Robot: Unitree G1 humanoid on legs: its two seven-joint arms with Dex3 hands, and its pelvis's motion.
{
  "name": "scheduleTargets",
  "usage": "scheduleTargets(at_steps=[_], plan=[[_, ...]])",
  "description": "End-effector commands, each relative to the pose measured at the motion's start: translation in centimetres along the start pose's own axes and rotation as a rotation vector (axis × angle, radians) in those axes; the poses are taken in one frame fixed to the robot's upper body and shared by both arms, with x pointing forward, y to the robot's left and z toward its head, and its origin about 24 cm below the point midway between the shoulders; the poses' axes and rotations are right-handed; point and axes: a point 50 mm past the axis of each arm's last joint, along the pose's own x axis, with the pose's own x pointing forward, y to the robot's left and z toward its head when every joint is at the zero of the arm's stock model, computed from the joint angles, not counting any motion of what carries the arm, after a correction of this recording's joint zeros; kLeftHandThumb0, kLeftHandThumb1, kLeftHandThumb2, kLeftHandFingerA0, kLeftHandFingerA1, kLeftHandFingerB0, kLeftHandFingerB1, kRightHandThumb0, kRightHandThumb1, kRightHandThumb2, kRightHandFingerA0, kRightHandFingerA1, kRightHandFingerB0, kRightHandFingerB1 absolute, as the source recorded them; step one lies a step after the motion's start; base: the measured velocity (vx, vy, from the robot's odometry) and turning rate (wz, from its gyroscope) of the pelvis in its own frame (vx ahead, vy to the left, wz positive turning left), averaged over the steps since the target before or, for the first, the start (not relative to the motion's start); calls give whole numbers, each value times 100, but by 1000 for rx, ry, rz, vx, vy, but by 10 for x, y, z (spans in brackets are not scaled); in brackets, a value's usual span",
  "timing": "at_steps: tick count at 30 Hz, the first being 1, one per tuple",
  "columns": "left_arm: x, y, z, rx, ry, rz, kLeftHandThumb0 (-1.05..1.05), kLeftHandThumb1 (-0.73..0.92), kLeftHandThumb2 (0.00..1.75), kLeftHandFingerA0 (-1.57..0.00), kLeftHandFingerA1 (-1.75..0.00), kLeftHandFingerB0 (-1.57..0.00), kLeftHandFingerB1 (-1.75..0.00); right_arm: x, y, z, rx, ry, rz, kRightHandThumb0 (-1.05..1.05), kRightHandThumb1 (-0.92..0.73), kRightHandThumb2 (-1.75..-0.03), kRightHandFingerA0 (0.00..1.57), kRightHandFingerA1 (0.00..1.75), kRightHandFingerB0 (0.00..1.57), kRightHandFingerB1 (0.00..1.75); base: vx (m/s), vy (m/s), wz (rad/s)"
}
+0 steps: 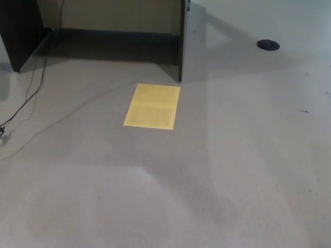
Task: A person is holding a toilet paper roll and the robot extends its left hand to grab the roll by inserting its thumb into the gap in the middle and brings its hand down by its side. Then it extends its arm again to hand the toilet paper roll back to the person.
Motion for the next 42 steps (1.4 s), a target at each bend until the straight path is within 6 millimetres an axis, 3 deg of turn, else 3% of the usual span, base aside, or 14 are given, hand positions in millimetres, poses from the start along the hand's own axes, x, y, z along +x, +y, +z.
scheduleTargets(at_steps=[1, 2, 7, 10, 12, 15, 18, 21, 30, 31, 35, 36, 42], plan=[[14, 22, 84, 14, -348, 0, -27, 46, 54, -37, -37, -29, -31, 1, -6, 0, -26, -14, -18, -29, -63, -59, 59, 45, 38, 33, 0, 0, 0], [15, 23, 89, 23, -367, 1, -27, 46, 54, -37, -37, -29, -31, 1, -6, 1, -28, -16, -18, -29, -63, -59, 59, 45, 38, 33, 0, 0, 0], [15, 25, 164, 64, -622, -52, -31, 44, 59, -30, -42, -22, -33, 4, -8, 6, -34, -18, -16, -31, -63, -59, 58, 45, 38, 33, 0, 0, 0], [7, 14, 215, 48, -773, -94, -22, 43, 55, -33, -40, -25, -32, 4, -10, 7, -39, -23, -19, -30, -63, -59, 59, 47, 38, 33, 0, 0, 0], [1, 7, 237, 68, -851, -122, -26, 43, 56, -31, -40, -24, -32, 5, -11, 8, -33, -26, -19, -29, -63, -59, 59, 48, 39, 33, 0, 0, 0], [-9, -6, 266, 125, -956, -162, -31, 43, 58, -30, -40, -21, -32, 6, -12, 9, -31, -29, -15, -29, -63, -59, 58, 48, 39, 33, 0, 0, 0], [-15, -17, 282, 120, -1010, -204, -37, 41, 60, -30, -40, -19, -33, 7, -14, 10, -26, -24, -13, -29, -63, -59, 58, 47, 39, 33, 0, 0, 0], [-27, -40, 307, 97, -1093, -273, -42, 38, 61, -28, -40, -16, -33, 7, -15, 10, -23, -22, -15, -30, -63, -59, 57, 46, 39, 33, 0, 0, 0], [-44, -87, 333, 79, -1167, -388, -44, 37, 60, -25, -38, -16, -33, 7, -13, 9, -17, -16, -2, -29, -63, -59, 55, 44, 38, 33, 0, 0, 0], [-44, -90, 333, 87, -1169, -389, -21, 25, 82, -9, -51, -8, -50, 7, -12, 9, -17, -14, 3, -29, -63, -59, 55, 44, 37, 33, 0, 0, 0], [-43, -106, 341, 84, -1188, -419, -21, 24, 81, -7, -50, -6, -50, 7, -12, 9, -20, -12, 8, -29, -63, -60, 58, 46, 38, 34, 0, 0, 0], [-42, -108, 343, 90, -1193, -420, -44, 37, 58, -21, -36, -11, -31, 7, -13, 9, -20, -12, 9, -29, -63, -60, 59, 46, 38, 33, 0, 0, 0], [-42, -125, 355, 104, -1193, -428, -50, 37, 61, -21, -40, -10, -32, 8, -13, 11, -24, -19, 12, -32, -63, -59, 59, 49, 40, 35, 0, 0, 0]])
